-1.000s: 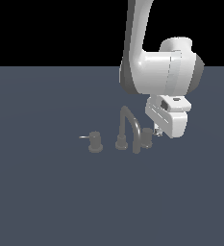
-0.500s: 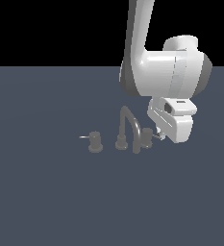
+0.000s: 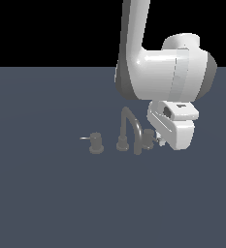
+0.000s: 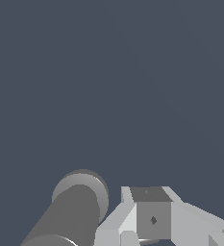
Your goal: Turn on the faucet by rotating a designated handle.
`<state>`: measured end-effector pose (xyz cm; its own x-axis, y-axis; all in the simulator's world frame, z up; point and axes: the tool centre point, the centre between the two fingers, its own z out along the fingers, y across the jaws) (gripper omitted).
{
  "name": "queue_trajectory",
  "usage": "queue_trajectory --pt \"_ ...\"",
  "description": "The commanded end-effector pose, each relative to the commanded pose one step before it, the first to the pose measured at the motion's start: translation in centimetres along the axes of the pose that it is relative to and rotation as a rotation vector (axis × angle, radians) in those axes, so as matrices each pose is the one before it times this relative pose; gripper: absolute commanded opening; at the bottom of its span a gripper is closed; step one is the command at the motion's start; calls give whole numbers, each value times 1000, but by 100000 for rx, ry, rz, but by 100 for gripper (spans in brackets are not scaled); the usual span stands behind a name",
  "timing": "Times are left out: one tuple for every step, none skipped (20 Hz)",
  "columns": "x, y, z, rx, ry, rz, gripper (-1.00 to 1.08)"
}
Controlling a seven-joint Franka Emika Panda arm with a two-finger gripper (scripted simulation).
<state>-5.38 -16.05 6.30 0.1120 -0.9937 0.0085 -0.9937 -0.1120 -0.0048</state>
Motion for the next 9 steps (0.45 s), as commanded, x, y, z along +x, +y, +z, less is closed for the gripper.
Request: queue_trajectory --pt "-674 -150 -13 -33 -118 -313 -100" --pt "-653 -125 -9 -60 -98 -269 -100" --pt "-659 -128 -8 -62 -101 -277 -100" --pt "-657 -127 -9 -60 -99 -269 -100" --pt "-663 -130 -8 -61 -102 -277 -100" --pt "-665 -131 -8 -61 -102 -276 -100" --pt "-668 -133 -9 -61 -103 -276 -100" --pt "-674 -138 -8 -61 -106 -283 -100" --pt "0 0 0 0 0 0 -100"
